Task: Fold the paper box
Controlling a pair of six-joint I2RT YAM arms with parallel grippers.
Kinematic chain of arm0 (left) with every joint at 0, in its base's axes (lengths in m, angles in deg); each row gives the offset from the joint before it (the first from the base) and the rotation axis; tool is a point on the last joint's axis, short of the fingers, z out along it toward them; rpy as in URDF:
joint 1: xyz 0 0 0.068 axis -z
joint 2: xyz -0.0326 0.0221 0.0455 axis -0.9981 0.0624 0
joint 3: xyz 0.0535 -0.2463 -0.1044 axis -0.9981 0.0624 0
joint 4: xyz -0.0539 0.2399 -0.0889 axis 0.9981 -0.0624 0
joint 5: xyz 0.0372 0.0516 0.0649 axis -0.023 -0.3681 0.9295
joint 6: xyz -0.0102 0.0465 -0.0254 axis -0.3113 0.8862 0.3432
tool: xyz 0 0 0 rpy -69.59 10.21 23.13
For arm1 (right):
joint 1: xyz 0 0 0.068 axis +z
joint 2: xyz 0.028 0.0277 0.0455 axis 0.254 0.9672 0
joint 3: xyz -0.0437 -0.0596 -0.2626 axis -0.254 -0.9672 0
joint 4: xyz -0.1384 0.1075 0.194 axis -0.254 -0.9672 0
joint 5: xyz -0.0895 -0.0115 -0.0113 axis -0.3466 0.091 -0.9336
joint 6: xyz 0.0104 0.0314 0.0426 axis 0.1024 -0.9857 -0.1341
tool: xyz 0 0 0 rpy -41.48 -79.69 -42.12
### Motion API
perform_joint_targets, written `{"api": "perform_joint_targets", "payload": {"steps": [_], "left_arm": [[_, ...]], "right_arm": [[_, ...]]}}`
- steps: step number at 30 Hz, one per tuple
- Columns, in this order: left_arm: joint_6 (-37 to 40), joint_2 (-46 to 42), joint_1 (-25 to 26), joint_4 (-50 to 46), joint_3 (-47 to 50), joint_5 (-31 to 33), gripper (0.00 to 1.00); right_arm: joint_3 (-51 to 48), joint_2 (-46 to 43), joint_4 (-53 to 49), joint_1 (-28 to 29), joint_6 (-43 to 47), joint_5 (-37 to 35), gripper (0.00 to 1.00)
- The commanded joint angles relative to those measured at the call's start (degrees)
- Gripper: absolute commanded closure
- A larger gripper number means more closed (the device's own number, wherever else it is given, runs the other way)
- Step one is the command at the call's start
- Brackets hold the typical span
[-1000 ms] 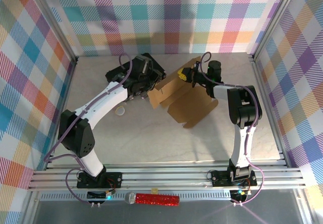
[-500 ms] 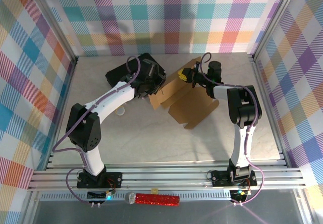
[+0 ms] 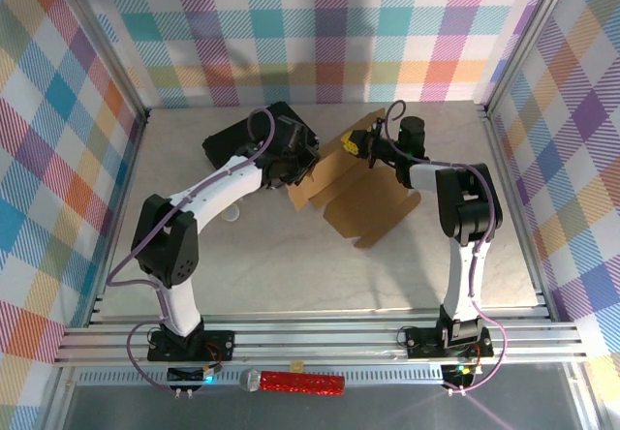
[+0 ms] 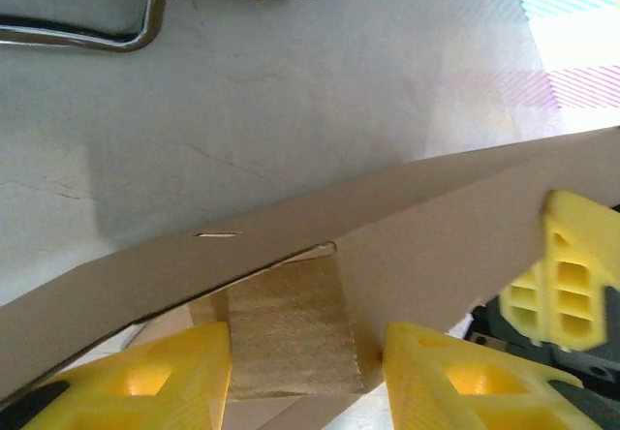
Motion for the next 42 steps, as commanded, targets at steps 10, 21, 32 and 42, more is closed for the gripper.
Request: {"api": "perform_joint_targets", "payload": {"steps": [10,21,32,42], "left_arm": [[-2.2,3.8,-0.1,10.1,-2.4,-0.5,0.56],[-6.0,3.4,-0.4,23.1,1.3,1.1,0.60],[-5.4,0.7,-1.1,21.5,4.4,0.8,0.86],[19.1,-19.8,-7.3,-0.2,10.8,4.8,0.43]], "right_arm": [[0.7,0.8,2.6,-0.5,-1.4,1.6,1.00],[1.0,1.2,2.8,-0.5,-2.4,1.4,1.00],[1.2,1.9,3.0,-0.5,-2.9,0.5,1.00],[3.0,3.0,0.6,-0.9,-1.4,1.8,1.00]]}}
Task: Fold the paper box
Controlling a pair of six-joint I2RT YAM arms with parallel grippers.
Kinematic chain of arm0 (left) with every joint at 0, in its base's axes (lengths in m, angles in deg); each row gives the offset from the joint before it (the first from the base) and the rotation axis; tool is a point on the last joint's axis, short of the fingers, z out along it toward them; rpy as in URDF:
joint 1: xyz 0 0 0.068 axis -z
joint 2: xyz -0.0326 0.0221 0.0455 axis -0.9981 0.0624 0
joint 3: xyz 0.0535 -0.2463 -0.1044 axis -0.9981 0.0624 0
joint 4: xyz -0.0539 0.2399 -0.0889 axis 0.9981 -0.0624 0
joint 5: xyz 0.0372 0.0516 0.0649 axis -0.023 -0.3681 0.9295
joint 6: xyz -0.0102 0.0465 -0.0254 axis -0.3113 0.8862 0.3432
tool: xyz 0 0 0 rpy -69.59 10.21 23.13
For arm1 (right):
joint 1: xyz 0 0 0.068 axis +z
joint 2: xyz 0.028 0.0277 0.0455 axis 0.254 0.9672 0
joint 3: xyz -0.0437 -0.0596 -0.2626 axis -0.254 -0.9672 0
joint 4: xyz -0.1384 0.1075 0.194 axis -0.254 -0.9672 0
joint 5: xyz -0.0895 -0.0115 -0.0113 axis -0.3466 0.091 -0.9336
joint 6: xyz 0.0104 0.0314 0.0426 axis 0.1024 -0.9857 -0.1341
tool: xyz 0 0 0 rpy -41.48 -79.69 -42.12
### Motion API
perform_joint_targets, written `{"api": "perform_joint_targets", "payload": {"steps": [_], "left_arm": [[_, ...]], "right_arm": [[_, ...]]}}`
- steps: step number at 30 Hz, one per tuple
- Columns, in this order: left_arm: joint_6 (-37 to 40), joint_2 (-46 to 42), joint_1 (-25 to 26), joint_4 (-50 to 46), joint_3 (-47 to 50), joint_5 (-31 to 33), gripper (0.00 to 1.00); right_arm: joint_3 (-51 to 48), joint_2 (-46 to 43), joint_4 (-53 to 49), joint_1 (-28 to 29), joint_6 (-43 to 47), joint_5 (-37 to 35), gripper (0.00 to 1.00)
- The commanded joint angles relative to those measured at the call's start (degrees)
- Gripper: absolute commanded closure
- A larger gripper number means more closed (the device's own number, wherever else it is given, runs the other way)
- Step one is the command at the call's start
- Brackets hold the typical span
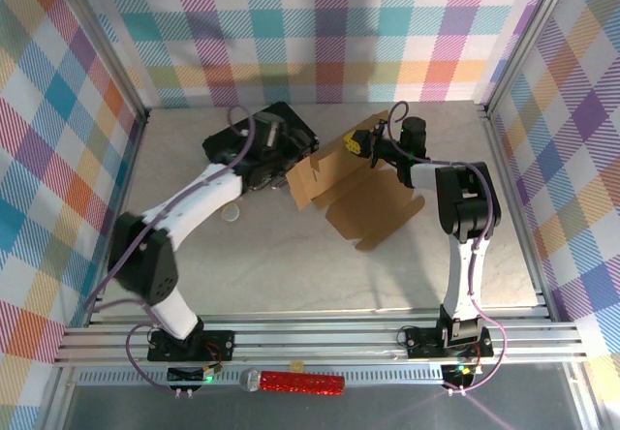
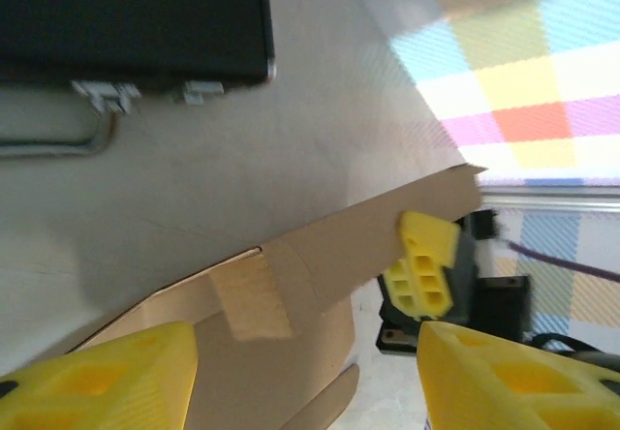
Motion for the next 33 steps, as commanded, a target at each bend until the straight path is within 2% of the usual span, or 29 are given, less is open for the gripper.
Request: {"api": "perform_joint_targets", "payload": {"steps": [1,3,5,11,13,18,24,33], "left_arm": [[16.1,-7.3,-3.7,-9.0,3.8,2.3,0.47],[18.7,-7.6,-6.2,-8.7,7.8,-0.9,0.55],[20.6,-5.9,-7.9,-3.3,11.6,-6.4,0.63],[29.0,2.7,-7.9,9.3,12.9,-14.7,0.70],[33.0,4.9,-7.9,13.0,13.2,-17.6,0.76],[39.2,10.1,-7.1,15.3,10.8,-25.7,0.86],[42.7,10.7,-3.7,17.2,12.6,-28.9,0.81],[40.9,10.0,-0.8,19.6,13.3,-24.6,0.60]], "right_arm": [[2.3,1.2,0.3,0.0,1.7,2.3,1.00],[2.9,1.5,0.3,0.0,1.7,2.9,1.00],[3.3,1.6,0.3,0.0,2.3,3.7,1.00],[3.2,2.2,-0.3,0.0,3.3,6.0,1.00],[2.9,2.1,-0.2,0.0,3.2,6.0,1.00],[3.6,2.3,-0.6,0.0,3.0,5.9,1.00],[5.5,3.5,0.1,-0.1,1.9,5.8,1.00],[5.1,4.2,2.6,-0.1,0.0,5.4,1.00]]}}
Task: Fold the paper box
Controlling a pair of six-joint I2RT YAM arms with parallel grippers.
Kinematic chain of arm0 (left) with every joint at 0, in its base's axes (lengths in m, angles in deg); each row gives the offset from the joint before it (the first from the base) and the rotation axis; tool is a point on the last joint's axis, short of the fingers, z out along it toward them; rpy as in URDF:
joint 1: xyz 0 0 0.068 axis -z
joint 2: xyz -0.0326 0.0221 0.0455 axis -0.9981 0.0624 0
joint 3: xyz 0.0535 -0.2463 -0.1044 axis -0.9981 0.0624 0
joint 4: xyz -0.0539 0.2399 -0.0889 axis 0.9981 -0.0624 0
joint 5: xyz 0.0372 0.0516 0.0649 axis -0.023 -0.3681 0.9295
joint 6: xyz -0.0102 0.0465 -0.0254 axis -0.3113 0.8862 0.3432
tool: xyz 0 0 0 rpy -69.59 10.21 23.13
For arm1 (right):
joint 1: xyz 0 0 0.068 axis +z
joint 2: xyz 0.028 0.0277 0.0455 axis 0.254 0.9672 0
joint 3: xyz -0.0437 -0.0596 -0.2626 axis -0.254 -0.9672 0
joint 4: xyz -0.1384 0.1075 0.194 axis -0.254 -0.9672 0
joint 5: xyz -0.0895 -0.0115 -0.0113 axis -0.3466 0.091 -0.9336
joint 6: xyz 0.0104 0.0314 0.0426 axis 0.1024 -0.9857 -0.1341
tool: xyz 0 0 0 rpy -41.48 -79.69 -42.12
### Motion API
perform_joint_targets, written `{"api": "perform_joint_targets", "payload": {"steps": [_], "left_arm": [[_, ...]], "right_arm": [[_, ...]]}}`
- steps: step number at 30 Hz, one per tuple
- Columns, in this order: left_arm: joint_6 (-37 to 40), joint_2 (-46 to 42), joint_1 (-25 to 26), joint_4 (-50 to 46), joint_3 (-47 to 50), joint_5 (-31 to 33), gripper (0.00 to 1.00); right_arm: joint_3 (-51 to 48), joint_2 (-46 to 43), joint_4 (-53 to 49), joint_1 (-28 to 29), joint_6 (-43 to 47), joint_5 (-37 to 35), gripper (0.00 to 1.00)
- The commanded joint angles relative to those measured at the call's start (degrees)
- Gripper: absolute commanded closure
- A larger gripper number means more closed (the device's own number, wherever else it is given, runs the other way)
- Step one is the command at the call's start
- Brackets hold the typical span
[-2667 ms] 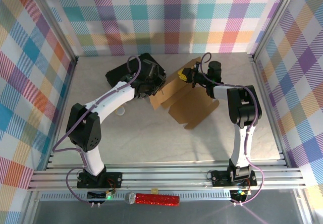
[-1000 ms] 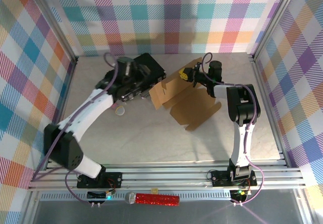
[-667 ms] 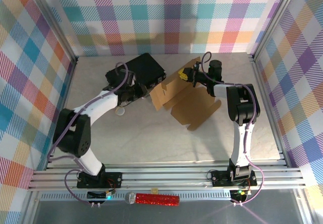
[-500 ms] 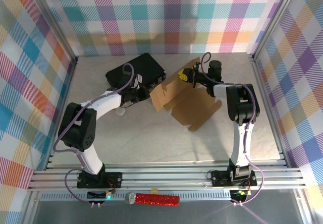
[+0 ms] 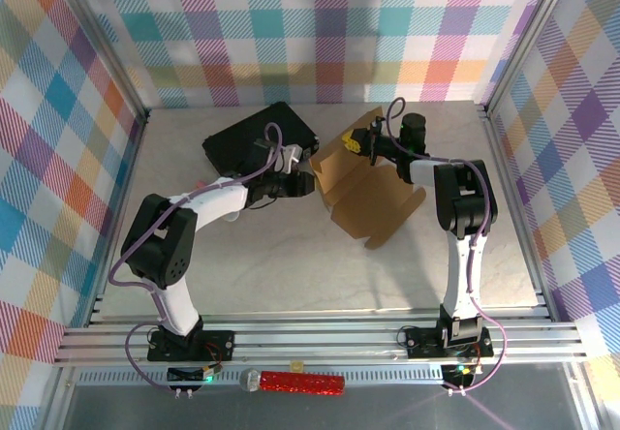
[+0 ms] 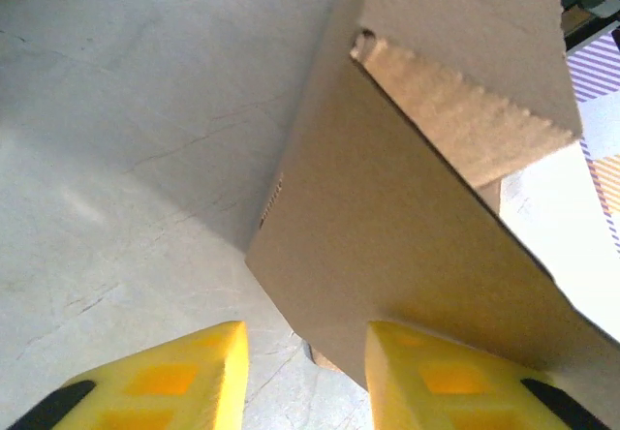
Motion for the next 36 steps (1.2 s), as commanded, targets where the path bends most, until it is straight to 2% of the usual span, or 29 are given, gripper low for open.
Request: {"api": "perform_joint_targets", "payload": {"steps": [1,10,21,29,36], "left_arm": [[0.4,-0.5,0.8,2.7,0.4,1.0,0.57],[0.5,0.9,2.8,2.6,-1.5,2.8,0.43],[0.5,-0.8,5.2,8.7,0.7,4.4,0.33],[1.4,2.1,5.6,4.2,-3.2,5.9,0.32],[1.4,3.8,5.9,1.7,-5.2,9.3,0.38]], "right_arm": [[1.1,1.4,2.8,0.0,-0.6,-0.2,1.00],[1.2,1.7,3.5,0.0,-1.5,-0.6,1.00],[1.2,1.7,3.1,-0.1,-1.6,-1.0,1.00],[1.1,1.7,3.4,-0.1,-2.1,-1.0,1.00],[1.2,1.7,3.9,-0.1,-2.6,-0.8,1.00]]}}
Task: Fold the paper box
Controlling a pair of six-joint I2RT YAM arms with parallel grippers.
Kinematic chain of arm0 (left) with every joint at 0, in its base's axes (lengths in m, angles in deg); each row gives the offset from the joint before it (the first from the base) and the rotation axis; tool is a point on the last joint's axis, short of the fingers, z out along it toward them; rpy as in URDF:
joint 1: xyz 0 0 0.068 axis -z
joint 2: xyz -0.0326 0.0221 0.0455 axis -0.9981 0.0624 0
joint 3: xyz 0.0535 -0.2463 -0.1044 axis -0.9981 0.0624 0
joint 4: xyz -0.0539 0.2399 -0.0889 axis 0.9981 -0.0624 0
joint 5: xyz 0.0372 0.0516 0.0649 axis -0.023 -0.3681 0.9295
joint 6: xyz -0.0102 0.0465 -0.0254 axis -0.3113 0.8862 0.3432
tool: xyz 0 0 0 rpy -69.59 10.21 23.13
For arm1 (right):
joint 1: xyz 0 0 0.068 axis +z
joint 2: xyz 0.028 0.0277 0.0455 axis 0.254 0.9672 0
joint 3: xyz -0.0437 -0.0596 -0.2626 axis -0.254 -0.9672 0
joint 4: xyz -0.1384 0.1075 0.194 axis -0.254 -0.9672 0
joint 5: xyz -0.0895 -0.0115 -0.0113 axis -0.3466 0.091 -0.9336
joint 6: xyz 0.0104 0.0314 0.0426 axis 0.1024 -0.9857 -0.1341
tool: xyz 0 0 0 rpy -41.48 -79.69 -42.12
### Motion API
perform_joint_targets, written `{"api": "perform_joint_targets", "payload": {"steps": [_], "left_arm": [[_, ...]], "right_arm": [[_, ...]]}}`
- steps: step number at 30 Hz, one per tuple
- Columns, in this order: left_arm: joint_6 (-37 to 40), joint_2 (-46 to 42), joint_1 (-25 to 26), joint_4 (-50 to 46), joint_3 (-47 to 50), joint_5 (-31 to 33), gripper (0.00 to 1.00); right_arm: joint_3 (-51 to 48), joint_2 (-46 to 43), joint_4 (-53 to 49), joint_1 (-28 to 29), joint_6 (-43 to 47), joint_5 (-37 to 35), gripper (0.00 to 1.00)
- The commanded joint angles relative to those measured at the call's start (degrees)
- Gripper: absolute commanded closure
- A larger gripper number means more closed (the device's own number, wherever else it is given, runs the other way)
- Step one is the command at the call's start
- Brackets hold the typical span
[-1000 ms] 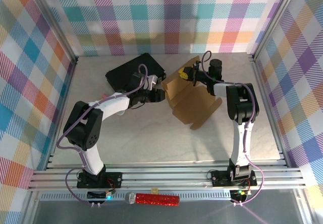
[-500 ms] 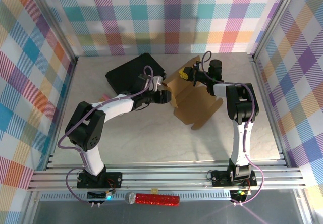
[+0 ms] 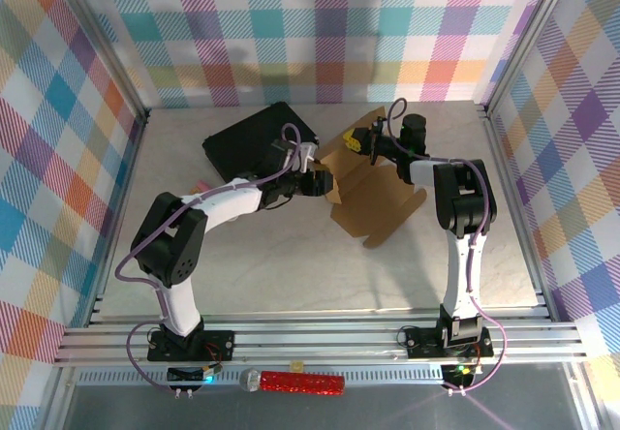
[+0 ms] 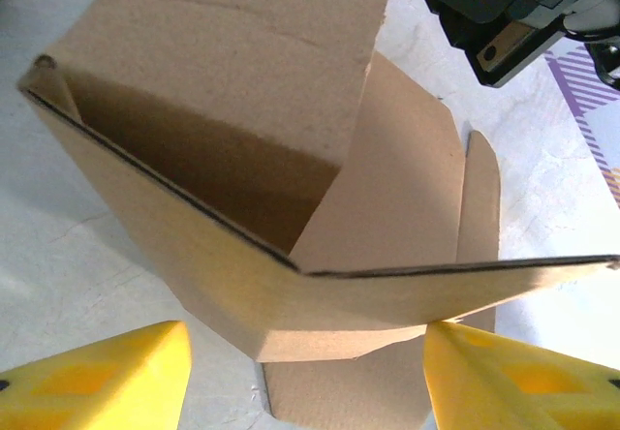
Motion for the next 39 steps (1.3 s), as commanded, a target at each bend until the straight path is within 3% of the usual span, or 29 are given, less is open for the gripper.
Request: {"api": "perform_joint_targets", "payload": {"steps": [1,8,15,25,39], "left_arm": [[1.3,1.7,0.6,-1.7,-2.3,2.3,0.40],[1.9,3.8,1.2,-3.7,-5.0,5.2,0.46],[3.2,4.7,2.6,-7.1,-6.7,15.7,0.43],[5.7,7.3,3.6,-6.8,-8.3,23.3,0.43],[7.0,11.9,3.6,-3.8,-10.7,27.5,0.60]], "right_arm": [[1.0,1.1,2.2,0.0,-0.6,0.8,1.00],[0.9,1.2,2.3,0.0,-1.1,1.0,1.00],[0.7,1.3,2.3,0.0,-1.8,1.0,1.00],[1.4,1.6,-0.1,0.0,-2.1,2.4,1.00],[2.5,0.8,-3.3,0.0,-2.6,3.8,1.00]]}}
